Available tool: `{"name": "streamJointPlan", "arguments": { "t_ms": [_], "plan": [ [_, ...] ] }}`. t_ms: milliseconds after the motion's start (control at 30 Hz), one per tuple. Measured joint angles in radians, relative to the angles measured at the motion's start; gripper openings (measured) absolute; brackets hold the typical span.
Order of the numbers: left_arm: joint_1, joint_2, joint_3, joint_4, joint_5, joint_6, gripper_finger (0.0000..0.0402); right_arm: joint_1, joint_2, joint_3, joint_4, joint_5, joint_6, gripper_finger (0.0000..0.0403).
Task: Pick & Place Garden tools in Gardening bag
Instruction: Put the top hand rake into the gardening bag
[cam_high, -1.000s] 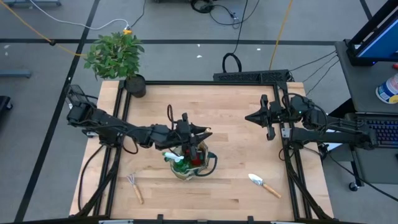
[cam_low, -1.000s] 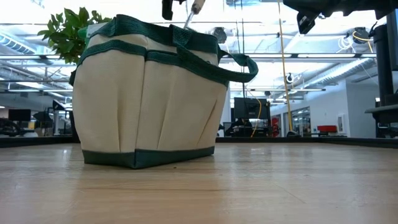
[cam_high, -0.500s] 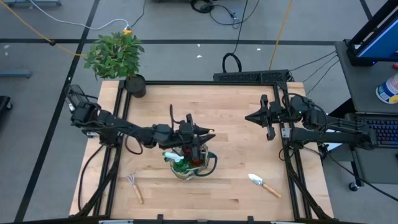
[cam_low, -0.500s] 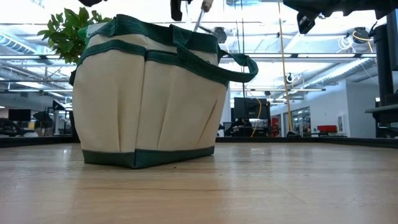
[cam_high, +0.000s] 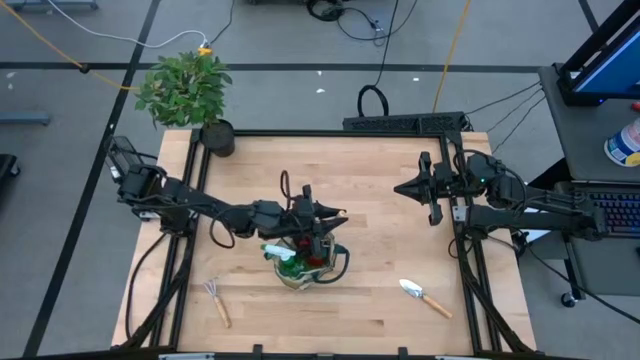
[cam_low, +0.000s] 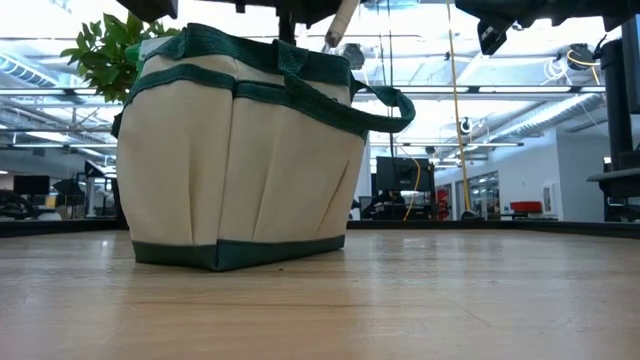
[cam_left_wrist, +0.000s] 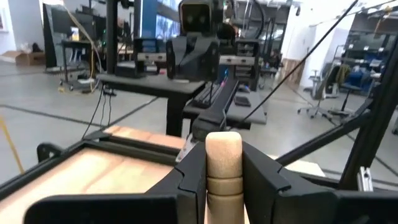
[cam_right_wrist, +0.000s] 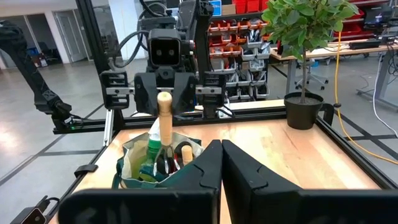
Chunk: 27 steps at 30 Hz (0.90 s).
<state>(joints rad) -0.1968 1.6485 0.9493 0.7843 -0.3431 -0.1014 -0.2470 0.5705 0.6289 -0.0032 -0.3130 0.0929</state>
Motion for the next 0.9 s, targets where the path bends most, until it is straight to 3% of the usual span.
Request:
{"name": "streamJointPlan", "arguments": {
  "t_ms": [900],
  "plan": [
    [0.026,0.002,-0.001,-0.111,0.002,-0.058,0.0071,0.000,0.000,0.000,0.000,0.000,0.000,0.0000]
  ]
}}
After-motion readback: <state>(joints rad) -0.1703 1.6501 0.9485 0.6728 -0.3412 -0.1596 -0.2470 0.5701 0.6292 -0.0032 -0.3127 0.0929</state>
